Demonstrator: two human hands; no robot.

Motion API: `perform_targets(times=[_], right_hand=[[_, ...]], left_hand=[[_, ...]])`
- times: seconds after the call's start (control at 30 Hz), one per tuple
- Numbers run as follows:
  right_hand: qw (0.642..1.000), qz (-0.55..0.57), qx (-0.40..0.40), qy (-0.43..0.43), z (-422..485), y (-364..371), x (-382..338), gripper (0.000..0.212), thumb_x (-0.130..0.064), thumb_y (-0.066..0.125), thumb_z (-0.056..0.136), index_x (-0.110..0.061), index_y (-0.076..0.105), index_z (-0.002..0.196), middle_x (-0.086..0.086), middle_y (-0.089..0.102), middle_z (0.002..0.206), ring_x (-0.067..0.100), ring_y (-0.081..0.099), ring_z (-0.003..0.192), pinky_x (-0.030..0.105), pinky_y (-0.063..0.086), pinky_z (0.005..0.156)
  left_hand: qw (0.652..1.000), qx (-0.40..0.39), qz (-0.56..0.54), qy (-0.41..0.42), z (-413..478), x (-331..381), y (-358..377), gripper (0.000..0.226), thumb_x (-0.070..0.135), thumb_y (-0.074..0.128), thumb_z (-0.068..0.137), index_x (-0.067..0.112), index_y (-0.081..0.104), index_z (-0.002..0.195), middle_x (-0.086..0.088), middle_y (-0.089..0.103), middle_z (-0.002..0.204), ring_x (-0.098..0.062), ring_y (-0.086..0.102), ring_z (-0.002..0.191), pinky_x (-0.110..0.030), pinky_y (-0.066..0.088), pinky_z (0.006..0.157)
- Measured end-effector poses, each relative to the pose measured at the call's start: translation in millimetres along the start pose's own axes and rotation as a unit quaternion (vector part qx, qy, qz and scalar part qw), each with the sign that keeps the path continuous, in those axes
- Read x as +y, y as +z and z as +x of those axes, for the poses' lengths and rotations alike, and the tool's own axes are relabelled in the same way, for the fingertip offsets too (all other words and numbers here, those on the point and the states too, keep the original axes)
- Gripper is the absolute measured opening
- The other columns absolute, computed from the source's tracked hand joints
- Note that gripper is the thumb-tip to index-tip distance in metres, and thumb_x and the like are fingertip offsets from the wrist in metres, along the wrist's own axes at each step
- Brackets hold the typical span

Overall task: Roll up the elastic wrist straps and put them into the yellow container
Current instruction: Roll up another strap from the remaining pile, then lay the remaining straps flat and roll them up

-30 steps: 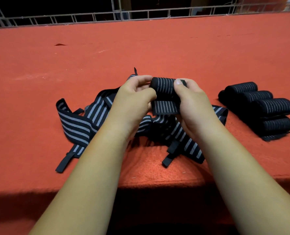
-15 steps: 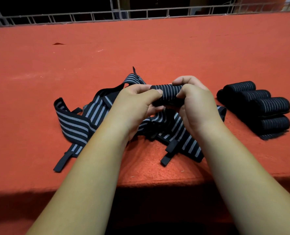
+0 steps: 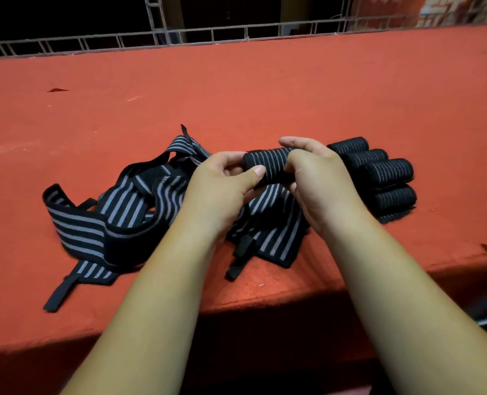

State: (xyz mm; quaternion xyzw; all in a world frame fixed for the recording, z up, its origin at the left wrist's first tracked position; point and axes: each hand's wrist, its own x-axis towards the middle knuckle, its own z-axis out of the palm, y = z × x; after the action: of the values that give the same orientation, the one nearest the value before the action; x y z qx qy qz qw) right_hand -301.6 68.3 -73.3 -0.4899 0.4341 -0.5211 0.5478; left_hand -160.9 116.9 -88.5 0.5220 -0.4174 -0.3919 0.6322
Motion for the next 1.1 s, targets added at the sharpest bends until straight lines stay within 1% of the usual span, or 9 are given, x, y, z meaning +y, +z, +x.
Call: perform_targets(times=[0.07,0.17,0.27,0.33,0.47,0.63,0.87,1.0,1.1], right_hand=[[0.999,-0.032,0.005,-0.017,-1,-17,-3,0.044,-0.025,0.058,0.076,-0.029,0.080,0.113,-0.011,0.073,0.083,0.008,0.065,0.072,0.034,0.052,0.071],[0.995,-0.085,0.008,-0.049,4,-44,-5,0.045,-0.027,0.060,0.088,-0.030,0.076,0.130,-0.021,0.065,0.074,-0.002,0.055,0.056,0.024,0.041,0.063],[0.989,-0.120,0.043,-0.071,14,-71,-8,0.055,-0.042,0.064,0.083,-0.030,0.069,0.137,-0.016,0.071,0.112,0.003,0.070,0.091,0.035,0.059,0.087],[0.985,-0.134,0.071,-0.087,18,-89,-14,0.049,-0.046,0.068,0.086,-0.030,0.069,0.132,-0.011,0.074,0.122,0.011,0.072,0.112,0.045,0.058,0.105],[0.969,-0.170,0.118,-0.134,30,-123,-22,0.027,-0.031,0.068,0.103,-0.025,0.074,0.129,-0.012,0.077,0.115,0.006,0.073,0.108,0.034,0.058,0.101],[0.949,-0.199,0.189,-0.159,49,-148,-16,0.028,-0.029,0.067,0.104,-0.024,0.075,0.131,-0.017,0.075,0.110,0.004,0.069,0.102,0.010,0.048,0.085],[0.922,-0.249,0.250,-0.160,69,-163,-2,0.035,-0.027,0.067,0.103,-0.019,0.071,0.137,-0.003,0.075,0.130,0.015,0.068,0.119,0.031,0.051,0.106],[0.927,-0.265,0.232,-0.131,77,-164,7,0.038,-0.024,0.063,0.106,-0.016,0.067,0.143,0.001,0.072,0.139,0.019,0.065,0.129,0.036,0.048,0.113],[0.923,-0.294,0.219,-0.116,80,-162,10,0.043,-0.022,0.060,0.108,-0.016,0.062,0.150,0.003,0.066,0.149,0.021,0.059,0.138,0.032,0.043,0.117]], left_hand=[[1.000,-0.006,0.006,0.004,-1,-2,13,0.026,0.007,0.082,0.094,0.009,0.075,0.120,-0.011,0.082,0.108,-0.024,0.081,0.103,-0.049,0.064,0.099],[1.000,-0.019,0.003,0.005,-4,-3,37,0.027,0.012,0.085,0.092,0.012,0.076,0.117,-0.005,0.083,0.107,-0.022,0.081,0.104,-0.048,0.063,0.100],[0.999,-0.025,0.022,0.015,0,-5,64,0.033,0.021,0.089,0.086,0.013,0.076,0.115,-0.005,0.083,0.108,-0.023,0.081,0.105,-0.050,0.063,0.100],[0.999,-0.035,0.007,0.013,3,-5,85,0.030,0.015,0.089,0.088,0.009,0.076,0.115,-0.010,0.082,0.107,-0.027,0.081,0.103,-0.050,0.064,0.098],[0.998,-0.059,0.012,0.005,16,-4,127,0.025,0.011,0.087,0.091,0.008,0.076,0.113,-0.009,0.082,0.104,-0.025,0.082,0.098,-0.046,0.065,0.097],[0.997,-0.072,0.037,0.013,34,-3,166,0.034,0.008,0.085,0.092,0.009,0.071,0.123,-0.005,0.080,0.103,-0.022,0.081,0.097,-0.040,0.066,0.093],[0.995,-0.075,0.066,0.016,53,-26,195,0.023,0.008,0.083,0.094,0.018,0.072,0.111,-0.003,0.076,0.103,-0.015,0.077,0.088,-0.030,0.066,0.077],[0.993,-0.062,0.095,0.014,62,-42,198,0.026,0.016,0.083,0.095,0.014,0.075,0.119,-0.004,0.080,0.107,-0.018,0.078,0.085,-0.028,0.061,0.067],[0.989,-0.051,0.135,0.023,63,-49,196,0.030,0.029,0.084,0.092,0.022,0.077,0.120,0.007,0.082,0.108,-0.015,0.078,0.093,-0.039,0.065,0.081]])
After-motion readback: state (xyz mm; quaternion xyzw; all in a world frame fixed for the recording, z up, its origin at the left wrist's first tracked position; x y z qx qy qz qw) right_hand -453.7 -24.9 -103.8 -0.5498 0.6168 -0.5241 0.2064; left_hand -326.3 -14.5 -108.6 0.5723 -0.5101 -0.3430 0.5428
